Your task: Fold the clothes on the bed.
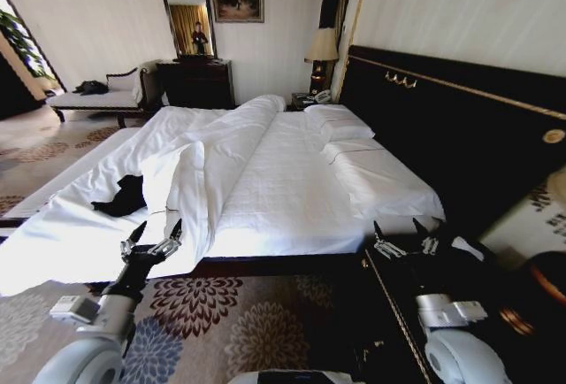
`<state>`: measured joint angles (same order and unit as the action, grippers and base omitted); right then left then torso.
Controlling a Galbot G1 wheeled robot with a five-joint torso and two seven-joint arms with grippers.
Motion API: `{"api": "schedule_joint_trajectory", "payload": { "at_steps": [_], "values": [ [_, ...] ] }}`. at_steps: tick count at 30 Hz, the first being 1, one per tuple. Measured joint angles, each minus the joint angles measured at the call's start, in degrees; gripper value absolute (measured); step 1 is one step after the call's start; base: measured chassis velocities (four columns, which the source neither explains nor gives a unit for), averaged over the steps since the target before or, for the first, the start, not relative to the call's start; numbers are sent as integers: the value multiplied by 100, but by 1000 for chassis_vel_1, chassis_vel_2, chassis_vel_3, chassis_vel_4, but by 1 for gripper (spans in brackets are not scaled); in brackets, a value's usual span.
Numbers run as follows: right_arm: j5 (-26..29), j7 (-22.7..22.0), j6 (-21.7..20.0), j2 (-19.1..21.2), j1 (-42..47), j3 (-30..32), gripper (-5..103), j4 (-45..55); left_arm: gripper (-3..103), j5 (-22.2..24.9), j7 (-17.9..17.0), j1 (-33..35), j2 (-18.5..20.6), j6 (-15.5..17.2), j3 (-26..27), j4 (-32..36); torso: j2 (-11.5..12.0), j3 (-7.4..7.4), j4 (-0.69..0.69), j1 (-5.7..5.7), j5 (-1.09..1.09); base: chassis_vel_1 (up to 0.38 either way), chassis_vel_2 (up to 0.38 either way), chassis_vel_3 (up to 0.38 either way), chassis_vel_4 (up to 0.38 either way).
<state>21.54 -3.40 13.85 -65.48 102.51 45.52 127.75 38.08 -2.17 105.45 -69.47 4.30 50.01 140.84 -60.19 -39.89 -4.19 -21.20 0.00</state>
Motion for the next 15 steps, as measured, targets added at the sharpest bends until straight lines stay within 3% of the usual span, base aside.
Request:
{"api": "schedule_joint_trajectory", "payload": {
  "at_steps": [15],
  "values": [
    [-74, 27, 11, -341, -55, -66, 100, -61, 100, -15, -2, 23, -62, -6, -3, 43, 0, 0, 0, 1, 0, -99, 98, 100, -101]
  ]
}}
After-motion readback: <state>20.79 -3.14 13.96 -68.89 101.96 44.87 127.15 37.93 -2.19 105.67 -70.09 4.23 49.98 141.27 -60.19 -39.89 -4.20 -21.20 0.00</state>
